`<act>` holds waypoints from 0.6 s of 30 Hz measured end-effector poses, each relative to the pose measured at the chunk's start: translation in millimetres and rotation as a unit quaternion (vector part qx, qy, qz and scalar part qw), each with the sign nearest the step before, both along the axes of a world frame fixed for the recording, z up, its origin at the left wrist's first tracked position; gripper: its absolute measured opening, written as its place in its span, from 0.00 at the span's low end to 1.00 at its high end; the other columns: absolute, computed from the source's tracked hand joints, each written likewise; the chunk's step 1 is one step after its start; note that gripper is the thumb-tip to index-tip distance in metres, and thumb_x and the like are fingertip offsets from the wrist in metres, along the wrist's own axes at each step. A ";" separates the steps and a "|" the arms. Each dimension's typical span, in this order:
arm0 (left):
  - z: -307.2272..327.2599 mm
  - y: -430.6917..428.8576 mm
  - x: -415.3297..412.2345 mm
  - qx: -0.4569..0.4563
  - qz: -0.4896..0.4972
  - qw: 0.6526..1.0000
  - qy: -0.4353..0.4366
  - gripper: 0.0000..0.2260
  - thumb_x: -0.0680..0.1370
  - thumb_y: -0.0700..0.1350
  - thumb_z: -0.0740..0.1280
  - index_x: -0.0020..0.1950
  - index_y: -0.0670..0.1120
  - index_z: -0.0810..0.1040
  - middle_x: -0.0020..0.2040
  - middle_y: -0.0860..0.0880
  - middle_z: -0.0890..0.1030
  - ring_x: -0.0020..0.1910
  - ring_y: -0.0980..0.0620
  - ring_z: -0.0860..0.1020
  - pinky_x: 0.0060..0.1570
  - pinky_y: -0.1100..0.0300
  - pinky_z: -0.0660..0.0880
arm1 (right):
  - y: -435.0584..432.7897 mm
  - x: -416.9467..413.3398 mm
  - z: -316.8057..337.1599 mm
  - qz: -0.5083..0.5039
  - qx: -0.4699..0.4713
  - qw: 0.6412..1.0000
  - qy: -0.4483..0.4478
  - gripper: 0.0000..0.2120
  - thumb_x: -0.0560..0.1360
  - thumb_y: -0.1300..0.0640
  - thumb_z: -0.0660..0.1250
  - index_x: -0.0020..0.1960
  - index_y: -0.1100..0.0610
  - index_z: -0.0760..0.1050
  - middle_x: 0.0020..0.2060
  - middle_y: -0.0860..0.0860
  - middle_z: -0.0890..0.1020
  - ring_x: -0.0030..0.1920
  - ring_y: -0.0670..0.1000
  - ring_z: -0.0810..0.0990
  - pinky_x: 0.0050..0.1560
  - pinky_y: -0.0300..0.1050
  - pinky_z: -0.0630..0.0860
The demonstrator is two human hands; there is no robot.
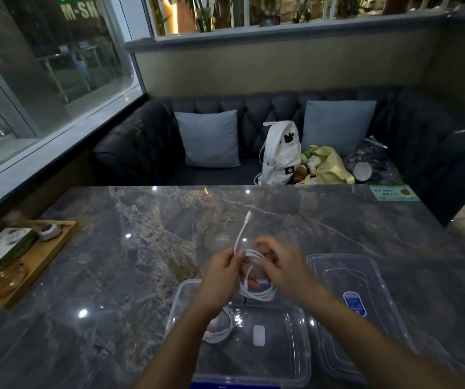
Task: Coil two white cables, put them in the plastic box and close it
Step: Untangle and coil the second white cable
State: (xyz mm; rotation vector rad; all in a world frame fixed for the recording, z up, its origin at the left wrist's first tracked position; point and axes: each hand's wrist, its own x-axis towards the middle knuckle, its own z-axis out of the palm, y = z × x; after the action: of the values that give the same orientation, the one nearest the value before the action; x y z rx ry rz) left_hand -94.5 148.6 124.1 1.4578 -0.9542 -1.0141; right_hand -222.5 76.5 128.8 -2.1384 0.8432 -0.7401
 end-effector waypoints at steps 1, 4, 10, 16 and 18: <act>0.7 1.1 1.0 0.004 -0.009 1.000 0.028 0.12 0.81 0.42 0.56 0.43 0.43 0.76 0.28 0.45 0.82 0.27 0.48 0.82 0.28 0.60 0.79 | 0.1 -2.1 1.5 0.022 -0.047 0.999 0.000 0.09 0.73 0.62 0.66 0.53 0.59 0.76 0.43 0.51 0.78 0.42 0.47 0.75 0.42 0.35 0.71; 0.0 3.6 1.9 0.014 -0.029 0.998 0.054 0.12 0.81 0.42 0.55 0.45 0.41 0.76 0.28 0.44 0.81 0.27 0.46 0.82 0.32 0.56 0.79 | -4.4 -7.4 6.9 0.109 -0.133 0.984 0.042 0.10 0.72 0.67 0.65 0.51 0.60 0.80 0.45 0.56 0.78 0.42 0.47 0.73 0.41 0.40 0.71; -0.4 6.5 -0.1 0.016 -0.032 0.996 0.083 0.13 0.81 0.42 0.56 0.48 0.37 0.76 0.31 0.41 0.82 0.27 0.47 0.81 0.31 0.56 0.80 | -8.9 -8.4 15.1 0.165 -0.261 0.943 0.120 0.08 0.72 0.61 0.63 0.50 0.57 0.79 0.50 0.53 0.78 0.46 0.52 0.77 0.38 0.51 0.76; 3.7 9.0 10.7 0.064 -0.026 0.994 0.089 0.13 0.81 0.43 0.57 0.47 0.38 0.78 0.34 0.40 0.82 0.33 0.43 0.82 0.41 0.50 0.79 | -2.0 1.9 9.4 0.131 -0.285 0.947 0.068 0.04 0.70 0.64 0.67 0.42 0.64 0.79 0.41 0.58 0.82 0.37 0.57 0.80 0.32 0.52 0.78; 5.1 8.6 14.9 0.072 -0.021 0.994 0.078 0.12 0.80 0.43 0.58 0.49 0.37 0.78 0.38 0.39 0.81 0.34 0.45 0.80 0.41 0.52 0.79 | 1.1 6.0 5.5 0.098 -0.231 0.968 0.018 0.06 0.71 0.64 0.65 0.42 0.66 0.77 0.40 0.59 0.82 0.37 0.58 0.80 0.36 0.53 0.78</act>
State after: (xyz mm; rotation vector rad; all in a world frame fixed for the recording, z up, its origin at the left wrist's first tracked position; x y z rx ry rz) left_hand -79.6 157.2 129.3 1.4575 -0.8157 -1.2289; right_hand -216.5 77.6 134.3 -2.6069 0.4964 -0.8585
